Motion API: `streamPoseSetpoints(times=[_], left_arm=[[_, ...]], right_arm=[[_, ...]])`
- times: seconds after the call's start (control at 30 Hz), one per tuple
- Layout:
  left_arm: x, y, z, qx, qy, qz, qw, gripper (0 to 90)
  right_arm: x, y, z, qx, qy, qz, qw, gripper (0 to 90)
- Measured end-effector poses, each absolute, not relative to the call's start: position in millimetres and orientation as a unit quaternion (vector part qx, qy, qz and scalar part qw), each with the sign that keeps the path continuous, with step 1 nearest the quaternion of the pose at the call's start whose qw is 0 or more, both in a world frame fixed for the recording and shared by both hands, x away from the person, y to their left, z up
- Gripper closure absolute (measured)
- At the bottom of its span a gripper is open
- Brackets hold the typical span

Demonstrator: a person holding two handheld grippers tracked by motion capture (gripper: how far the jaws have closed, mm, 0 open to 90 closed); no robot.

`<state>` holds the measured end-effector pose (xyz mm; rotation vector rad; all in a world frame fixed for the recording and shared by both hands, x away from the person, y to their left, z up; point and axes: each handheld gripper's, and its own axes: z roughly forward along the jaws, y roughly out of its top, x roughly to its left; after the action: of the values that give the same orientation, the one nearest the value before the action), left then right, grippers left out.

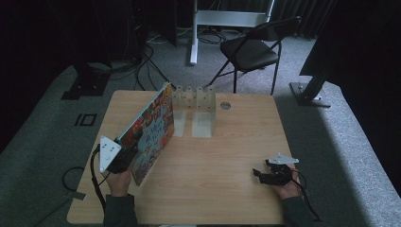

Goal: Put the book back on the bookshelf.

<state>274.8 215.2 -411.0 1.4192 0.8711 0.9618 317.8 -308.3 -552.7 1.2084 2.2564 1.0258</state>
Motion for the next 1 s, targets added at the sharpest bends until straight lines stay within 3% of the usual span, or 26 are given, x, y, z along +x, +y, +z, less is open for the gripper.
streamPoseSetpoints(times=[1.0], left_arm=[[283.8,198.8,-401.3,0.595,0.373,0.446,0.554,78.9]], right_arm=[[317.9,-308.4,-552.7,0.430,0.803,0.365,0.191,26.1]])
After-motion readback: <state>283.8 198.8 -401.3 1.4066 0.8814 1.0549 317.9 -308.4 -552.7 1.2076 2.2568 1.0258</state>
